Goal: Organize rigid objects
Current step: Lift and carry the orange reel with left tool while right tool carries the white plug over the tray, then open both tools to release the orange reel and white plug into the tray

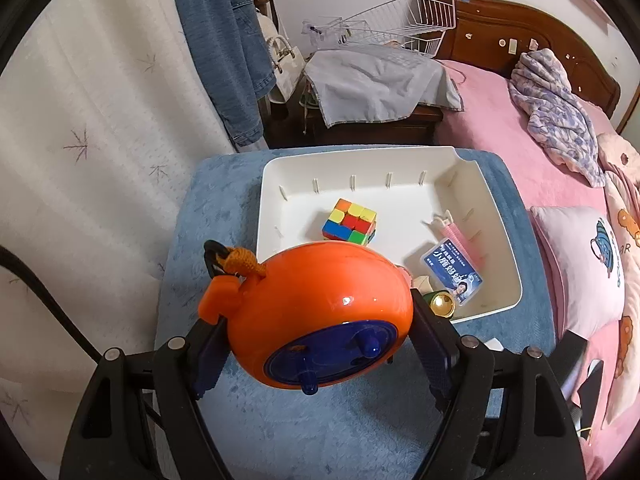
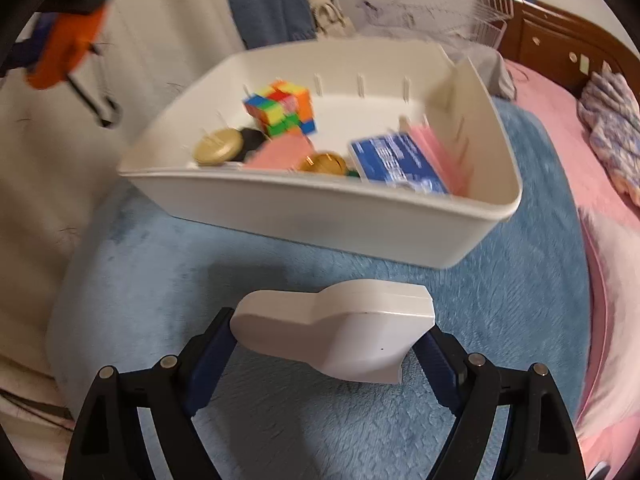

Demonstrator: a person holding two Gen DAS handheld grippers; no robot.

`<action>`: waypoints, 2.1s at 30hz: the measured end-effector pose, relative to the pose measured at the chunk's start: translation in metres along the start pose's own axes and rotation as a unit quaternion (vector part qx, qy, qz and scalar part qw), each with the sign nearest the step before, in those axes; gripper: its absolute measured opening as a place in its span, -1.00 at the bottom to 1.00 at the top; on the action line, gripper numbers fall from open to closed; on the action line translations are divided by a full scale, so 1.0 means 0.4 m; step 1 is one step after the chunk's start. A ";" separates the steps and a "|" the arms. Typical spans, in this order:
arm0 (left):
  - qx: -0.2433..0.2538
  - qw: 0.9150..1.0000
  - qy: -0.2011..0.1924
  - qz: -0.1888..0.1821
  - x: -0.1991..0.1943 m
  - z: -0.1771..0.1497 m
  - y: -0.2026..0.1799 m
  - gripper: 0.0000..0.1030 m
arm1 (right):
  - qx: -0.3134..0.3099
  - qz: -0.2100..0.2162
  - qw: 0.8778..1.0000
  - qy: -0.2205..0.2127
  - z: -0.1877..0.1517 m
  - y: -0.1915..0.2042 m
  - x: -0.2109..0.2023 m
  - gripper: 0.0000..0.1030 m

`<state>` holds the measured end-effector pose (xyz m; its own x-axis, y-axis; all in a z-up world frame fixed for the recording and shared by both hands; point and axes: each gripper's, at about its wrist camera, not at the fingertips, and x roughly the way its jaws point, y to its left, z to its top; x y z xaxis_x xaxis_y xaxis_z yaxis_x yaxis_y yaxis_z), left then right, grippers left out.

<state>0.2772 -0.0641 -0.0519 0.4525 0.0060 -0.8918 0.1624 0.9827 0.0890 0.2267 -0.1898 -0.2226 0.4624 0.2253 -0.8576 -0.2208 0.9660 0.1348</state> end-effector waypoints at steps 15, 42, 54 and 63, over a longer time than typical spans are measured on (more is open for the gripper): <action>0.013 1.000 -0.003 -0.007 0.030 0.069 -0.043 0.59 | -0.056 0.035 0.993 -0.101 0.187 0.018 -0.178 0.66; -0.039 0.999 0.012 -0.011 0.226 0.194 -0.018 0.59 | -0.007 0.044 0.992 -0.119 0.372 -0.105 0.011 0.68; -0.066 0.997 -0.018 -0.035 0.148 0.187 0.017 0.71 | -0.005 0.038 0.992 -0.120 0.373 -0.090 -0.049 0.70; -0.051 0.995 -0.080 -0.031 0.018 0.174 0.035 0.74 | 0.017 0.014 0.990 -0.142 0.341 -0.076 -0.165 0.71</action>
<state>0.3439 -0.0632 -0.0263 0.5795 -0.0769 -0.8113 0.1085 0.9940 -0.0167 0.3200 -0.2166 -0.1023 0.6798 0.2734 -0.6805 -0.2100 0.9616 0.1765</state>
